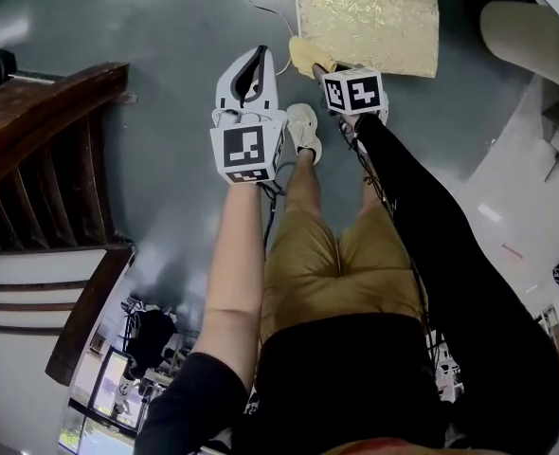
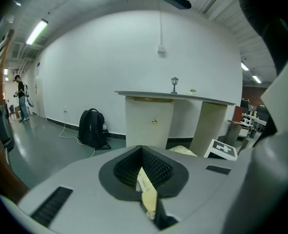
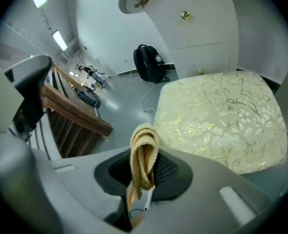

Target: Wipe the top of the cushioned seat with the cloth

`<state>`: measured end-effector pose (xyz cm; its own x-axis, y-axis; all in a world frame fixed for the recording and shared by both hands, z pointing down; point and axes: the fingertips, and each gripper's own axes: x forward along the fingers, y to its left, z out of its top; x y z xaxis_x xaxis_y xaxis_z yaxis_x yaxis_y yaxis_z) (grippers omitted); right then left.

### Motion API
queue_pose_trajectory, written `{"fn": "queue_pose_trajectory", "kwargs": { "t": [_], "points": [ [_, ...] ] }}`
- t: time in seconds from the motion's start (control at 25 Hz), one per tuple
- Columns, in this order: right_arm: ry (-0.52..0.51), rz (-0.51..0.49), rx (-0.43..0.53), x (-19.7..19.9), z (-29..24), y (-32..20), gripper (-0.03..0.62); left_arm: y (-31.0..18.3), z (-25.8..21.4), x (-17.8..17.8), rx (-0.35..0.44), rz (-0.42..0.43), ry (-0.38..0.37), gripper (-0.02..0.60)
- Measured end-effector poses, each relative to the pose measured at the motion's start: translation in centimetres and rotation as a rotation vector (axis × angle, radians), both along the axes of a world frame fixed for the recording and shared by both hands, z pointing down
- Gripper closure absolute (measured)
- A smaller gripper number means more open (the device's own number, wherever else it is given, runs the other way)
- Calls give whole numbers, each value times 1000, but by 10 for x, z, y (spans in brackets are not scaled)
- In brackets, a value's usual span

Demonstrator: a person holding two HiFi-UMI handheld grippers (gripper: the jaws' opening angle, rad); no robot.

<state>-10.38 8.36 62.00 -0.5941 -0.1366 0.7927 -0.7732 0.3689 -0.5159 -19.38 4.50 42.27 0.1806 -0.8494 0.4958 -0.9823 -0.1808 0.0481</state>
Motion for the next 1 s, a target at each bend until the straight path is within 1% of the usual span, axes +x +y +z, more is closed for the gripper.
{"fn": "queue_pose_trajectory", "kwargs": {
  "t": [0.08, 0.2, 0.32, 0.6, 0.76, 1.0],
  "points": [
    [65, 8, 3, 18, 13, -3, 537, 2, 0, 3, -3, -2, 0, 574],
    [127, 23, 12, 54, 25, -11, 537, -1, 3, 10, -6, 6, 6, 574],
    [188, 66, 26, 97, 31, -21, 537, -8, 5, 17, -2, 20, 11, 574],
    [282, 211, 36, 228, 35, -45, 537, -32, 4, 63, 4, 67, 12, 574],
    [345, 274, 46, 302, 33, -55, 537, -45, 1, 93, 12, 90, 13, 574],
    [468, 401, 48, 399, 29, -57, 537, -59, -1, 128, 16, 108, 16, 574]
  ]
}}
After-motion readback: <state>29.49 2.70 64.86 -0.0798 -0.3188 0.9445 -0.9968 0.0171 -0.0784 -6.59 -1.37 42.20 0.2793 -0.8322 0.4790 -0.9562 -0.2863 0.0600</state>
